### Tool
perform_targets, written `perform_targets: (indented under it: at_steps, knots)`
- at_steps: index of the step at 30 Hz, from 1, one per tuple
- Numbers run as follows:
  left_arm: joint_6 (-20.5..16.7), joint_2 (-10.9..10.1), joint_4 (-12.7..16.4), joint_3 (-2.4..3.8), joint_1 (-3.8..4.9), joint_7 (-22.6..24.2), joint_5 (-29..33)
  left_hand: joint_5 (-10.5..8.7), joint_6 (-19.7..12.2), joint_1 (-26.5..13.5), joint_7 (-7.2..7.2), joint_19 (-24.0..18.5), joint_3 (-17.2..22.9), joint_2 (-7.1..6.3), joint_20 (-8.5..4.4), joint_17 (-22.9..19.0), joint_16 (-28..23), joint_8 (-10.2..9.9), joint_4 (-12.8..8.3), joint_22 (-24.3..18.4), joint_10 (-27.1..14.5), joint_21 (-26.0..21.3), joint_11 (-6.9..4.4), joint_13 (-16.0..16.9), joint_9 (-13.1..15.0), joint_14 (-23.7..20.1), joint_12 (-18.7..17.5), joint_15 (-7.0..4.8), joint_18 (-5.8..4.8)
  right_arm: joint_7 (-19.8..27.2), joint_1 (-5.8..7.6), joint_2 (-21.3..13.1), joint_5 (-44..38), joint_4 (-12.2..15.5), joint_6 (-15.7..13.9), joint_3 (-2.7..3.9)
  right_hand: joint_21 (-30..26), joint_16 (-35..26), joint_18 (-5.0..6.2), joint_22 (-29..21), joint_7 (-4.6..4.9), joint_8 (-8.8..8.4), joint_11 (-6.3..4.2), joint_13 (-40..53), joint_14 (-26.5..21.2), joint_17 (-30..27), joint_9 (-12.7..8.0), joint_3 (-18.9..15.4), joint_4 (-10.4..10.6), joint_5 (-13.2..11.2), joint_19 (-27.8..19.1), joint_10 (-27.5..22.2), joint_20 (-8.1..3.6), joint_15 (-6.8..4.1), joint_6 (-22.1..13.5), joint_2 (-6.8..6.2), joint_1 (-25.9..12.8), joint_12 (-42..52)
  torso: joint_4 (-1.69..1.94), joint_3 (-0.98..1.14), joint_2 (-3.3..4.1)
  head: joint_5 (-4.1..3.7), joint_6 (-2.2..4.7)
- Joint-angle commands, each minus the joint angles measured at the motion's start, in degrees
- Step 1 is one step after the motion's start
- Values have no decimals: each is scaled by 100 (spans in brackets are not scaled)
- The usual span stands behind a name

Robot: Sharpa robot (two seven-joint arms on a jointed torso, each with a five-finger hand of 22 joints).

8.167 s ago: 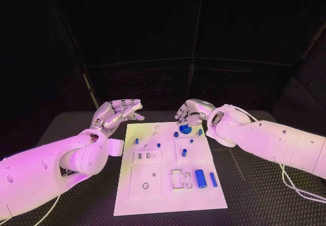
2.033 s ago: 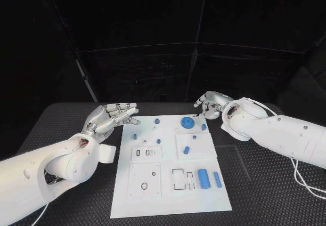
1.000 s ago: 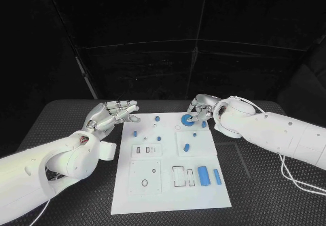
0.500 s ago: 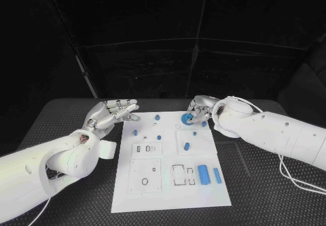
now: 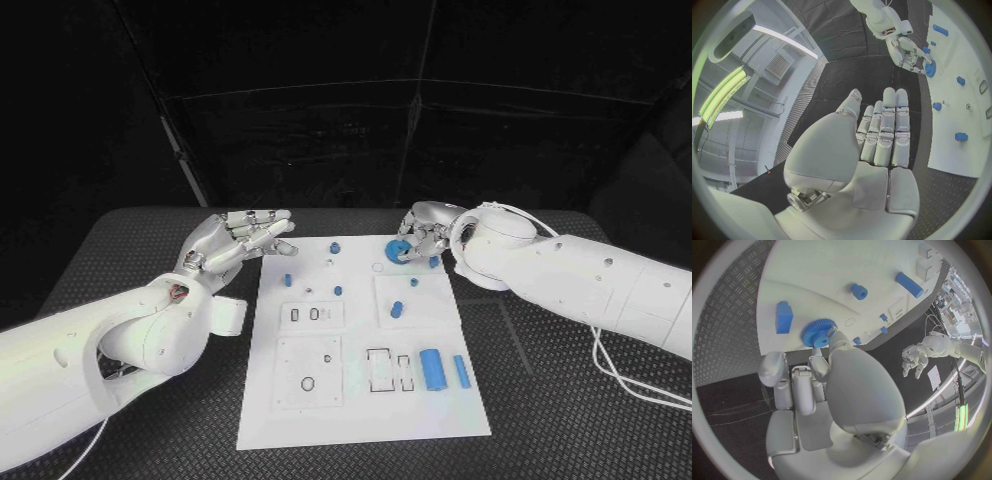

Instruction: Assemble the parts on the task board

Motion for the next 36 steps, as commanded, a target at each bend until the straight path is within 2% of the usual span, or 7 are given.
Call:
perform_targets:
  at_steps: [1,3,6,16,26,31,36]
  knots:
    - [67,6,2,7,7,24,-23,-28,13,5,31,-35,-5,33,14,6,-24,-36,-26,7,15,33,42,-4,-7,-24,-19,5,58,-9,-7,9,-144,-3,-102,-9,52,29,-70,41,-6,48,0,76,417,600,10,187,-112,-408,57,61,-25,15,119,169,195,61,2,1,0,0,-3]
    - [66,7,-2,7,7,23,-23,-28,13,5,31,-35,-5,33,14,6,-24,-36,-26,7,15,33,42,-4,-7,-24,-19,5,58,34,-13,9,-418,25,-338,-9,91,44,-80,114,-34,95,-24,151,423,634,17,383,-200,-655,101,101,-40,-3,252,332,323,120,2,0,-1,0,-3]
    - [64,8,-6,7,7,21,-23,-27,15,7,32,-39,0,40,15,13,-28,-40,-30,8,19,35,42,-4,-6,-27,-26,5,59,116,-27,8,-825,91,-634,-9,164,72,-105,256,-88,144,-78,337,436,697,22,636,-341,-826,186,217,-71,-41,434,427,479,268,2,2,0,-1,-3]
    - [49,4,-4,7,6,15,-24,-27,15,7,32,-39,0,40,15,13,-28,-40,-30,8,19,35,42,-4,-6,-27,-26,5,59,283,-73,-25,-1418,521,-1150,-8,256,99,-139,424,-133,86,-119,532,447,756,-10,1047,-486,-733,273,340,-116,-78,647,304,351,406,9,1,-4,6,13]
    - [35,-2,7,7,6,4,-24,-26,15,19,34,-44,13,55,16,26,-34,-50,-39,9,18,38,43,-4,-7,-32,-39,5,61,99,-80,124,-1519,1060,-1202,-4,276,97,-144,459,-123,-37,-108,555,446,753,-30,1220,-441,-752,286,356,-109,-68,664,166,28,404,15,-4,-2,32,28]
    - [42,4,7,7,6,-4,-24,-26,15,19,34,-44,13,55,16,26,-34,-50,-39,9,18,38,43,-4,-7,-32,-39,5,61,10,-79,408,-1548,1021,-1158,-4,275,94,-144,456,-114,-83,-100,555,444,747,-34,1264,-421,-762,283,354,-105,-63,649,133,-68,396,35,-8,3,27,25]
    - [47,10,6,7,7,-6,-24,-26,12,20,34,-45,15,56,17,28,-35,-53,-42,10,15,39,44,-4,-7,-33,-43,5,61,-30,-77,717,-1557,826,-1074,-42,275,93,-143,455,-109,-107,-95,561,444,744,-34,1285,-411,-760,282,355,-101,-59,645,115,-123,397,21,-10,3,53,9]
